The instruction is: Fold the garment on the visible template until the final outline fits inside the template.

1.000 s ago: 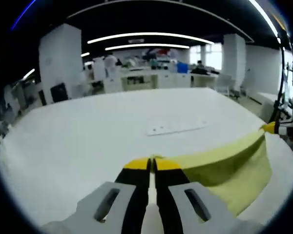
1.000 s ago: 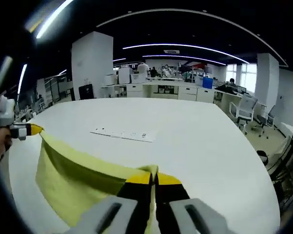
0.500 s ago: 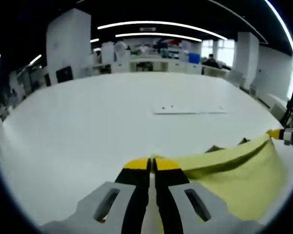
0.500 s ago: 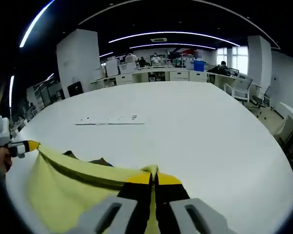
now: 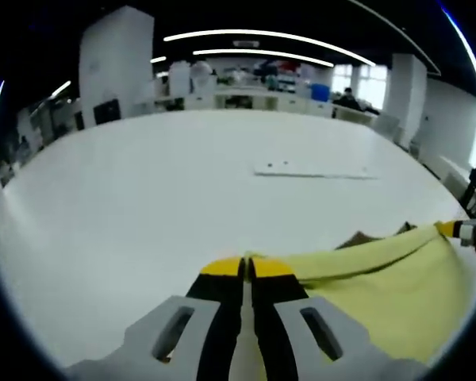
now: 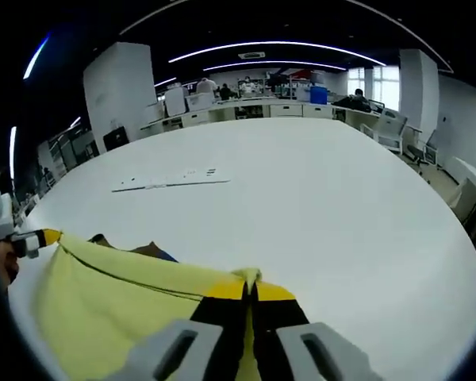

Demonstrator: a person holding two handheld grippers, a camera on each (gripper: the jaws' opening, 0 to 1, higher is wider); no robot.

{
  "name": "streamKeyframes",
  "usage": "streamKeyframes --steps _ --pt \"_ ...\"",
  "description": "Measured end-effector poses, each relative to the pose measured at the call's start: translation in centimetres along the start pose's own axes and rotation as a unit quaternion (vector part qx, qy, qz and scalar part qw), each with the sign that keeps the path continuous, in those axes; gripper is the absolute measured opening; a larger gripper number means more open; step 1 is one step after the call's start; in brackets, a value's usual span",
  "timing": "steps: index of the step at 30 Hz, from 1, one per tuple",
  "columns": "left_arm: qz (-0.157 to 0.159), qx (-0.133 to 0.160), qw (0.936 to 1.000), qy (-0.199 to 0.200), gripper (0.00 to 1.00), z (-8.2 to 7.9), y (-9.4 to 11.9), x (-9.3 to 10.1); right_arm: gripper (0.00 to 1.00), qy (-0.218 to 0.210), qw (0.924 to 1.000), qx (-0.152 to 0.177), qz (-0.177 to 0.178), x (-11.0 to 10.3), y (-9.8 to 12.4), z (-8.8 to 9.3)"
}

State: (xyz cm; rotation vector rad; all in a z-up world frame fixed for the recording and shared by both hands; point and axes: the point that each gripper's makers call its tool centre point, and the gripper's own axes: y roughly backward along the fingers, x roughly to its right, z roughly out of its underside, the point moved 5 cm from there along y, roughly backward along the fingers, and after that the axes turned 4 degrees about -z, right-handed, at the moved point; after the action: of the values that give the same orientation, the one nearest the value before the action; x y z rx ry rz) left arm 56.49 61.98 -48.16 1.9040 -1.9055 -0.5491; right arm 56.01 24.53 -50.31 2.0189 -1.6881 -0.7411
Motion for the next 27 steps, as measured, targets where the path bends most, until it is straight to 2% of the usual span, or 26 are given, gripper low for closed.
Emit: streamKeyframes --steps 1,3,4,6,7,9,11,12,13,15,19,20,21,22,24,25,26,27 --pt "0.015 0.003 0.9997 -0.021 0.00 -0.1 0.0 0.2 0.00 0.003 1.0000 -0.001 0.000 0.0 0.0 0.0" --pt "0.022 0.007 0.9990 -0.038 0.01 0.0 0.2 0.1 0.00 0.014 0.9999 -0.003 -0.004 0.1 0.1 0.0" --pt "0.044 0.018 0.9977 -0.048 0.01 -0.2 0.0 0.2 0.00 0.016 0.9999 -0.004 -0.005 0.2 0.2 0.0" --pt "0.063 0.024 0.9970 -0.037 0.03 -0.2 0.3 0.1 0.06 0.029 0.9995 0.000 -0.015 0.1 0.6 -0.2" --pt "0.079 0.033 0.9954 -0.041 0.06 -0.4 0.6 0.0 0.10 0.038 0.9991 -0.001 -0.021 0.2 0.9 -0.2" --pt "0.102 0.050 0.9908 -0.074 0.16 -0.6 1.1 -0.1 0.17 0.058 0.9978 0.007 -0.031 0.1 1.3 -0.2" --pt "0.123 0.051 0.9858 -0.103 0.27 -0.3 1.7 0.1 0.20 0.086 0.9956 -0.002 -0.038 0.1 1.6 0.0" --pt "0.134 0.050 0.9819 -0.124 0.31 0.0 1.9 0.3 0.21 0.106 0.9939 -0.011 -0.030 0.1 1.9 0.3" --pt "0.139 0.048 0.9794 -0.138 0.33 0.2 2.0 0.4 0.23 0.134 0.9905 -0.018 -0.023 0.1 2.1 0.5" --pt "0.137 0.043 0.9765 -0.160 0.36 0.7 1.8 0.3 0.26 0.154 0.9878 -0.013 -0.016 0.1 2.0 0.7" --pt "0.127 0.029 0.9660 -0.223 0.38 1.7 0.6 0.4 0.27 0.156 0.9877 -0.008 -0.010 0.1 1.2 0.7" --pt "0.124 0.030 0.9679 -0.217 0.37 1.8 0.2 0.6 0.28 0.160 0.9871 0.003 -0.003 0.1 0.9 0.3" --pt "0.123 0.029 0.9684 -0.215 0.36 1.8 -0.1 0.6 0.28 0.182 0.9833 0.014 0.008 0.2 0.7 -0.2" --pt "0.120 0.032 0.9706 -0.206 0.35 1.6 -0.5 0.6 0.28 0.183 0.9827 0.021 0.018 0.3 0.5 -0.3" --pt "0.124 0.043 0.9746 -0.182 0.34 1.0 -1.2 1.0 0.28 0.178 0.9836 0.022 0.015 0.2 0.0 -0.4" --pt "0.116 0.048 0.9756 -0.180 0.35 0.6 -1.8 1.0 0.28 0.167 0.9854 0.028 0.015 0.3 -0.4 -0.6" --pt "0.110 0.049 0.9766 -0.178 0.36 0.5 -2.0 0.9 0.28 0.139 0.9895 0.035 0.016 0.4 -0.8 -0.8" --pt "0.091 0.054 0.9810 -0.162 0.35 -0.1 -2.6 0.6 0.28 0.121 0.9916 0.041 0.017 0.5 -1.0 -1.0"
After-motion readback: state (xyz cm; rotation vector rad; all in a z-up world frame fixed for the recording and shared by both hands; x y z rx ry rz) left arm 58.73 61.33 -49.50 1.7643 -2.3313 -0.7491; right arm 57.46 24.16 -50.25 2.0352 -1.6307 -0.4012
